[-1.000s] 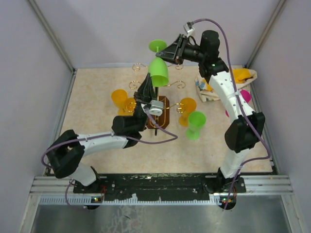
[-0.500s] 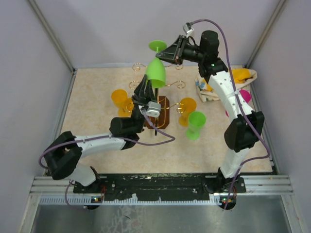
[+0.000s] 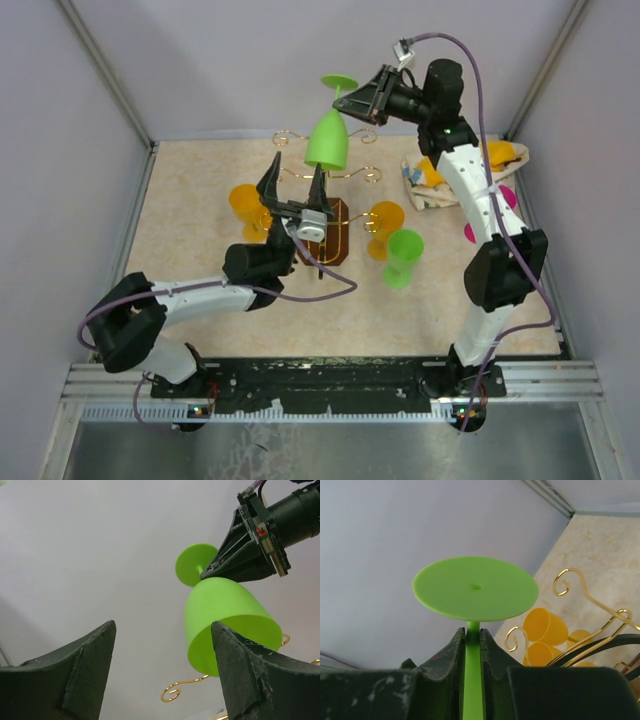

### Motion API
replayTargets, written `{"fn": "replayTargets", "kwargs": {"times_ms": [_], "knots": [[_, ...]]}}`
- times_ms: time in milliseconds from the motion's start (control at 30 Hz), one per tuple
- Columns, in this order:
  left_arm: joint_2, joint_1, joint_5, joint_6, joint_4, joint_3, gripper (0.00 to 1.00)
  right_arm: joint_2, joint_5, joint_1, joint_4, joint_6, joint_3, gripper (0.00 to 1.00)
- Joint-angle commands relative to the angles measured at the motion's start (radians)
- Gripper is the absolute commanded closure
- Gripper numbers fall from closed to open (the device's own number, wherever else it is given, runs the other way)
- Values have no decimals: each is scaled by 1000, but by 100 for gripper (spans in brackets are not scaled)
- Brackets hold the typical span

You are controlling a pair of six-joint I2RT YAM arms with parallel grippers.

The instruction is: Place the wine glass upside down on the wine glass rack

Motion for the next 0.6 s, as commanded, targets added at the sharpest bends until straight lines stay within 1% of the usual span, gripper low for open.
{"fn": "replayTargets", "kwargs": {"times_ms": [0, 100, 167, 300, 400, 467, 533, 567], "knots": [[-52, -2, -61, -47, 194, -25, 14, 1, 58, -47, 22, -80, 112, 100], [-102, 0, -123, -130, 69, -19, 7, 13, 109, -75, -60, -169, 193, 100], [-143, 9, -154, -218, -80, 8, 5, 19, 164, -85, -146, -263, 253, 100], [-209, 43, -146, -369, -389, 80, 1, 10, 284, -94, -327, -459, 331, 100], [-227, 92, -134, -486, -613, 171, 1, -33, 372, -99, -385, -565, 309, 100], [-232, 128, -98, -570, -771, 236, 2, -71, 426, -106, -398, -618, 270, 100], [-234, 174, -34, -652, -910, 296, 4, -118, 488, -113, -403, -667, 219, 100], [-235, 201, 36, -686, -973, 322, 6, -139, 523, -116, -404, -694, 189, 100]]}}
